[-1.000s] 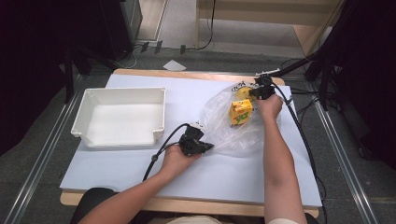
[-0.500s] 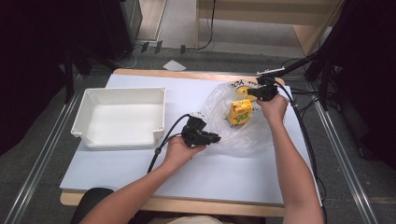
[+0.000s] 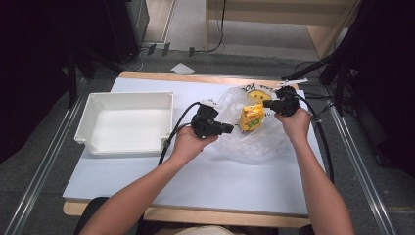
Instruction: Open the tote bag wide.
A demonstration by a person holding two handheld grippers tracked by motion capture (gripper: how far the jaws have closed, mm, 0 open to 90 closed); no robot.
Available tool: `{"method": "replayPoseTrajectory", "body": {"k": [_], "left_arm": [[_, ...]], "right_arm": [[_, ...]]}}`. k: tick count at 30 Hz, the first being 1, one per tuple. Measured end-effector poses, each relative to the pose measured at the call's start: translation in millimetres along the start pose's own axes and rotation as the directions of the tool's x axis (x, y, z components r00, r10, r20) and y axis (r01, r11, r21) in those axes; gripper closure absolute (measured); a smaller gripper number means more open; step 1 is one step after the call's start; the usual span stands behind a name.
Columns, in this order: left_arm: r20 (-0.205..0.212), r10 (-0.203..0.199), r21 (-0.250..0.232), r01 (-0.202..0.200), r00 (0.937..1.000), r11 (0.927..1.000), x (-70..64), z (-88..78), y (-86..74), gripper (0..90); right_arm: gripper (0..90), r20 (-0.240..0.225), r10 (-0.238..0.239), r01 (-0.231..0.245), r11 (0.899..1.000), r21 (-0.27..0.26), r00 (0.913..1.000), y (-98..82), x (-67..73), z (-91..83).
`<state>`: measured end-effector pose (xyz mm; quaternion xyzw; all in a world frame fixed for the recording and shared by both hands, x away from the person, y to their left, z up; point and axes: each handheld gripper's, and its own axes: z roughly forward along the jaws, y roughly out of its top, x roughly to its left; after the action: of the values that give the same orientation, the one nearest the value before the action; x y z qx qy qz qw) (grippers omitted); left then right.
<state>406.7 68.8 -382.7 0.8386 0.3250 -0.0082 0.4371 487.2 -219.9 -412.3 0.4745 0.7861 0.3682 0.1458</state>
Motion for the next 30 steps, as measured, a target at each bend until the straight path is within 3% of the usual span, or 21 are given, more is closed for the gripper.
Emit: {"method": "replayPoseTrajectory", "body": {"k": [3, 7, 14, 21, 25, 30], "left_arm": [[-0.021, 0.005, 0.000, -0.005, 0.9998, 1.0000, 7.0, 3.0, 13.1, 90.0], [-0.038, -0.020, -0.006, 0.020, 0.9991, 0.9998, 18.6, 10.4, 28.4, 90.0], [-0.084, -0.062, -0.012, 0.062, 0.9945, 0.9980, 39.2, 29.9, 41.5, 90.0], [-0.130, -0.134, 0.014, 0.137, 0.9824, 0.9904, 70.9, 64.3, 31.3, 90.0], [-0.136, -0.138, 0.027, 0.143, 0.9811, 0.9894, 80.5, 76.8, 24.0, 90.0], [-0.186, -0.119, 0.071, 0.134, 0.9753, 0.9884, 88.3, 91.2, 18.4, 90.0]], "right_arm": [[90.0, -0.008, 0.006, -0.006, 1.000, 0.005, 1.0000, -6.7, -0.1, -1.5], [90.0, -0.013, 0.014, -0.014, 1.000, 0.013, 0.9998, -14.5, 0.3, -2.0], [90.0, -0.021, 0.014, -0.014, 0.999, 0.039, 0.9997, -29.7, 2.8, 1.6], [90.0, -0.031, 0.016, -0.014, 0.998, 0.060, 0.9994, -47.8, 5.7, 7.6], [89.9, -0.038, 0.017, -0.015, 0.998, 0.066, 0.9991, -55.9, 6.5, 9.8], [90.0, -0.045, 0.012, -0.008, 0.997, 0.078, 0.9989, -63.7, 9.3, 11.9]]}}
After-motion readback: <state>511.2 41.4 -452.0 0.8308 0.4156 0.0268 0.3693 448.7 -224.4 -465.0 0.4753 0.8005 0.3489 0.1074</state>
